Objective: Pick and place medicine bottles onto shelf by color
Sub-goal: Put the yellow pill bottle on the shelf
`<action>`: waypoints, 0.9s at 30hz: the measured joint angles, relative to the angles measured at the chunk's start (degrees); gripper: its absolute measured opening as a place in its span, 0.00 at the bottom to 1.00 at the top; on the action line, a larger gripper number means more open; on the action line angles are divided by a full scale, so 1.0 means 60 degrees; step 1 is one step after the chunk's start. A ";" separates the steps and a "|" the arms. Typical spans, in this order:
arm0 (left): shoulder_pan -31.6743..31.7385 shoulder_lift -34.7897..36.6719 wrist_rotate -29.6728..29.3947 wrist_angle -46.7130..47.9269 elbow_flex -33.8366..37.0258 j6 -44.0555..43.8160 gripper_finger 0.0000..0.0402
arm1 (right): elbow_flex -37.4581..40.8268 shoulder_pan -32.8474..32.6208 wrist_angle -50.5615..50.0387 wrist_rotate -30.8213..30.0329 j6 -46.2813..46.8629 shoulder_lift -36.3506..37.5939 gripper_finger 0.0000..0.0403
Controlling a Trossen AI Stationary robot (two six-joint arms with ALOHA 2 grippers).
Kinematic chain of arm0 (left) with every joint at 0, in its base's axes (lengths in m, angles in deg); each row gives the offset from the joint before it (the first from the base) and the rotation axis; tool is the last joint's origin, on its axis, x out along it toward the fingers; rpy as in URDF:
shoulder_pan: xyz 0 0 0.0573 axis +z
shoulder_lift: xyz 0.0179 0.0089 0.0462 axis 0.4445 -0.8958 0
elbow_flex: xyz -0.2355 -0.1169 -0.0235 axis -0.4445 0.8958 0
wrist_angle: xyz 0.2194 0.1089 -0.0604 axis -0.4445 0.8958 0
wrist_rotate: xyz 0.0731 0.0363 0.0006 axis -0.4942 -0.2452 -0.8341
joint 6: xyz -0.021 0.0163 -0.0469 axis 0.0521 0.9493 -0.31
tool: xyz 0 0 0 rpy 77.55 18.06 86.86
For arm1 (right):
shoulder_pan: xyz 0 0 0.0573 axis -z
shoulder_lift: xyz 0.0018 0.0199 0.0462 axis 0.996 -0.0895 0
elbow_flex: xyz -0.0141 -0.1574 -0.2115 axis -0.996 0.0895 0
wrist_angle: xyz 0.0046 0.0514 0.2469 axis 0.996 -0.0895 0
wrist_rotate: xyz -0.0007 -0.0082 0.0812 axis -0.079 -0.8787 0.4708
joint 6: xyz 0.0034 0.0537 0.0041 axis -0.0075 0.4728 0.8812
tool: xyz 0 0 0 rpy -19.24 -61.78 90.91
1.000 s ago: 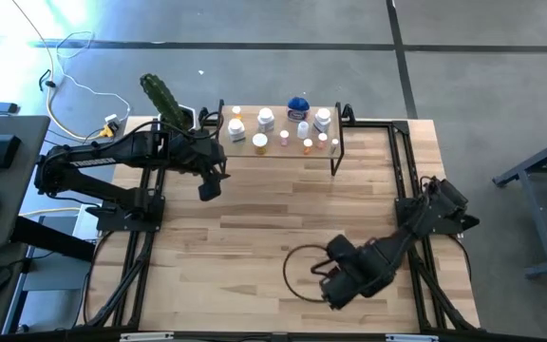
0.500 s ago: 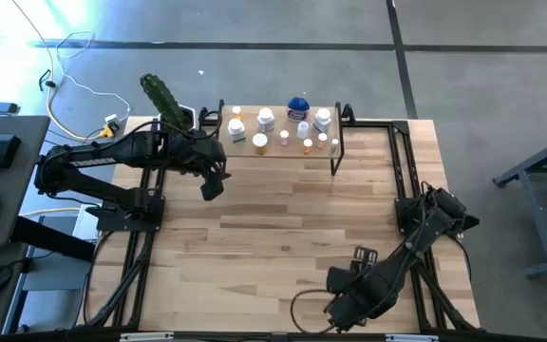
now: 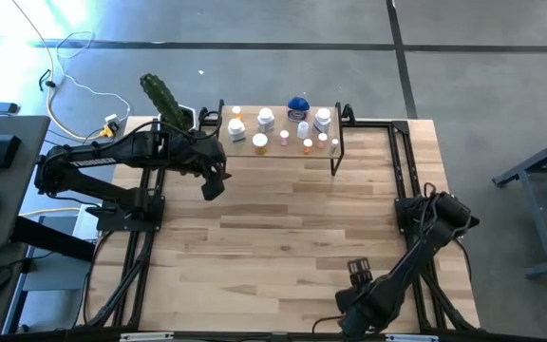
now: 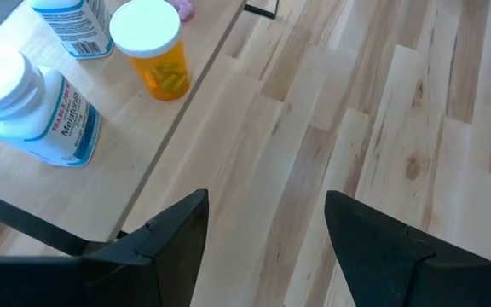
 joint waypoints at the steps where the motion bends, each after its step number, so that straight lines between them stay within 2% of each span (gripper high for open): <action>1: 0.0000 0.0000 0.0000 0.0000 0.0000 -0.0025 0.56 | 0.0162 -0.0012 0.0189 0.0003 -0.0174 0.0000 0.49; 11: 0.0000 0.0000 -0.0004 0.0004 0.0001 -0.0251 0.56 | 0.1401 0.0009 0.1998 0.0083 -0.1181 0.0015 0.49; 22: 0.0000 -0.0181 -0.0007 0.0004 0.0000 -0.0326 0.56 | 0.2856 0.0090 0.3352 0.0487 -0.0888 0.0015 0.49; 27: 0.0000 -0.0529 0.0044 0.0040 0.0000 -0.0323 0.56 | 0.3078 0.0352 0.3614 0.0862 -0.0697 0.0011 0.42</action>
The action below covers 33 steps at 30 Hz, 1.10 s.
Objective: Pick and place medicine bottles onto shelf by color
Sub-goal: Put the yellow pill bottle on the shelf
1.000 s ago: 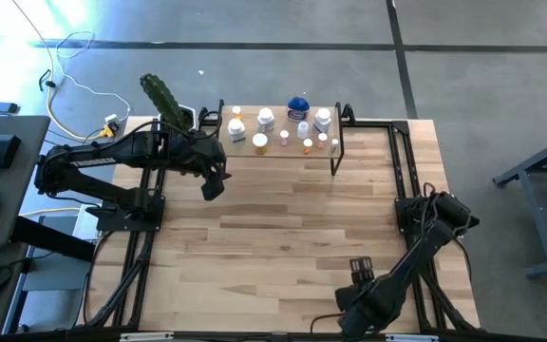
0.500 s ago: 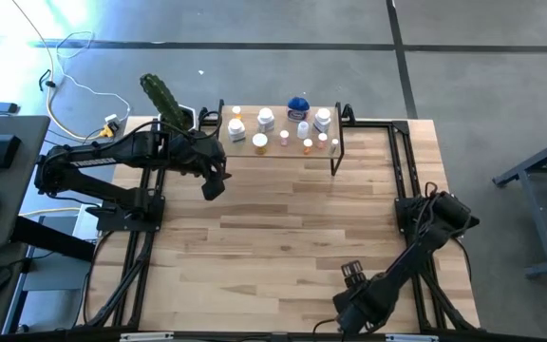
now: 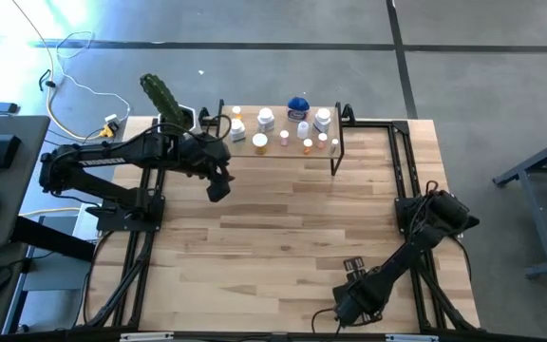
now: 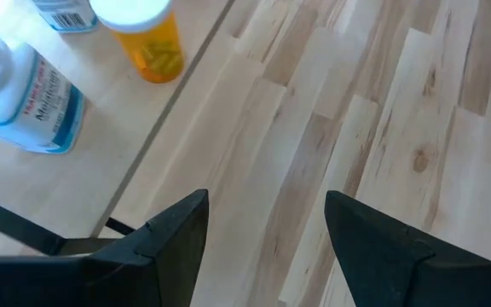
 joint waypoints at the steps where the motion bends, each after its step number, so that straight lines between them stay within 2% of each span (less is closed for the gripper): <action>1: 0.0000 -0.0087 0.0000 -0.0007 0.0000 0.0007 0.56 | 0.0002 0.0055 0.0006 -0.0002 0.0028 0.0000 0.39; 6: 0.0000 -0.0492 0.0004 0.0000 0.0004 0.0141 0.56 | 0.0002 0.0303 0.0341 0.0066 0.0351 0.0003 0.22; 10: 0.0000 -0.0633 0.0010 0.0003 0.0000 0.0460 0.56 | -0.0042 0.0437 0.0565 0.0137 0.0644 0.0011 0.15; 19: 0.0011 -0.0207 0.0178 0.0172 0.0004 0.0934 0.56 | -0.0588 0.0703 0.0662 0.0126 0.1694 0.0000 0.18; 23: 0.0007 0.0192 0.0189 0.0349 0.0004 0.1230 0.56 | -0.1123 0.0881 0.0799 -0.0175 0.2374 0.0000 0.18; 33: 0.0007 0.1252 0.0175 0.0383 0.0004 0.2307 0.56 | -0.2823 0.1609 0.1203 -0.2323 0.3846 0.0000 0.18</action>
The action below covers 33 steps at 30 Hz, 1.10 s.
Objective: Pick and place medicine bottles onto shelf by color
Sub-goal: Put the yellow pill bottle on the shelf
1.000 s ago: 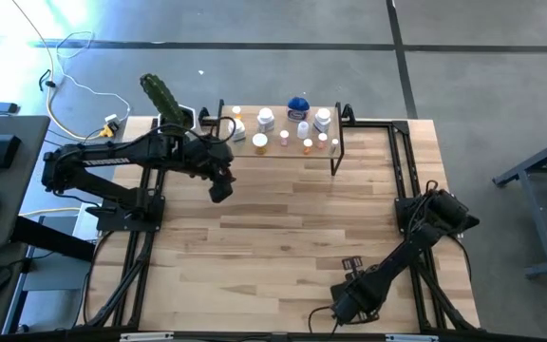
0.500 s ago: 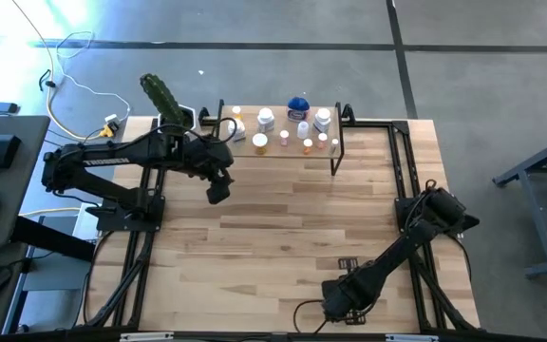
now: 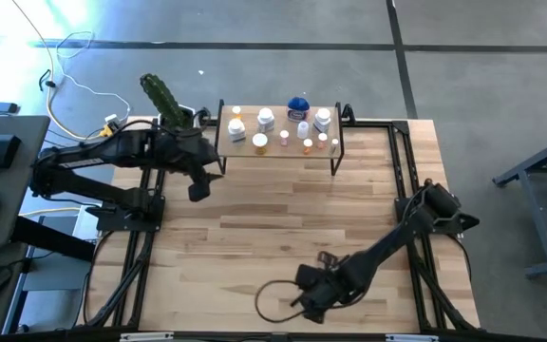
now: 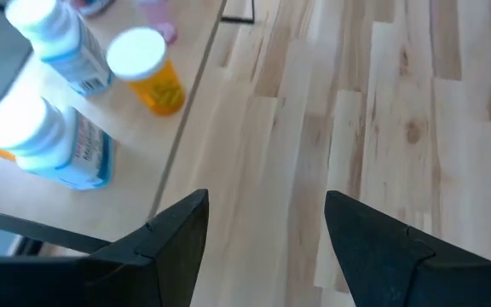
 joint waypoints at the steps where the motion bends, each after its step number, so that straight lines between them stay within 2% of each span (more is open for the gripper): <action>1: 0.0000 0.0089 0.0000 0.0000 0.0000 0.0122 0.56 | -0.0155 0.0104 0.0031 -0.0208 0.0010 0.0000 0.18; 10: 0.0000 0.0874 -0.0069 -0.0004 0.0000 0.1040 0.56 | -0.1237 0.1111 0.0827 -0.2057 -0.0302 0.0000 0.18; 16: 0.0000 0.1316 0.0188 -0.0005 0.0000 0.1061 0.56 | -0.1729 0.1743 0.1711 -0.2907 -0.0977 0.0000 0.18; 26: 0.0000 0.2152 0.0564 -0.0004 0.0000 0.1131 0.56 | -0.2360 0.2824 0.2013 -0.3013 -0.3001 0.0000 0.18; 33: -0.0001 0.2429 0.1586 -0.0007 0.0000 0.0780 0.56 | -0.3198 0.3510 0.2314 -0.2914 -0.4571 0.0000 0.18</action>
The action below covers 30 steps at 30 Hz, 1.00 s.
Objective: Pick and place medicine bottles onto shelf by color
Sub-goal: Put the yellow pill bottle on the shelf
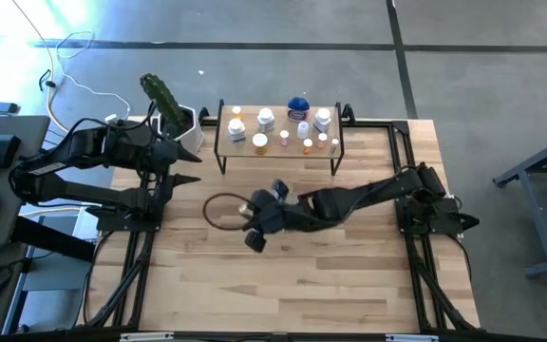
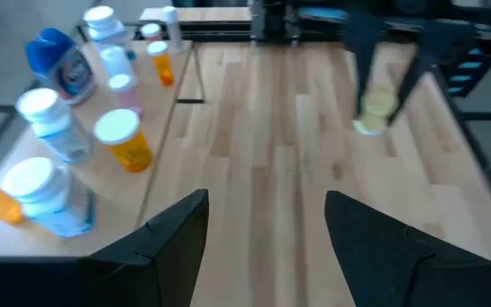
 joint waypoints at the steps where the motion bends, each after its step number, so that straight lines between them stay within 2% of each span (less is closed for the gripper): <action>1: -0.0002 0.0000 0.0117 0.0000 0.0000 -0.0086 0.56 | -0.0141 0.0093 -0.0004 0.0041 -0.0199 0.0000 0.18; 4: 0.0000 -0.0011 0.0325 -0.0005 0.0000 -0.0358 0.56 | -0.0560 0.0378 0.0006 0.0254 -0.0837 0.0000 0.18; 20: 0.0001 -0.0036 0.0410 -0.1235 0.0000 -0.2354 0.56 | -0.1998 0.1913 0.0564 0.2776 -0.2754 0.0000 0.18; 30: -0.0006 -0.0145 0.0287 -0.2586 0.0000 -0.2983 0.56 | -0.2924 0.2475 0.0864 0.3726 -0.3284 0.0000 0.18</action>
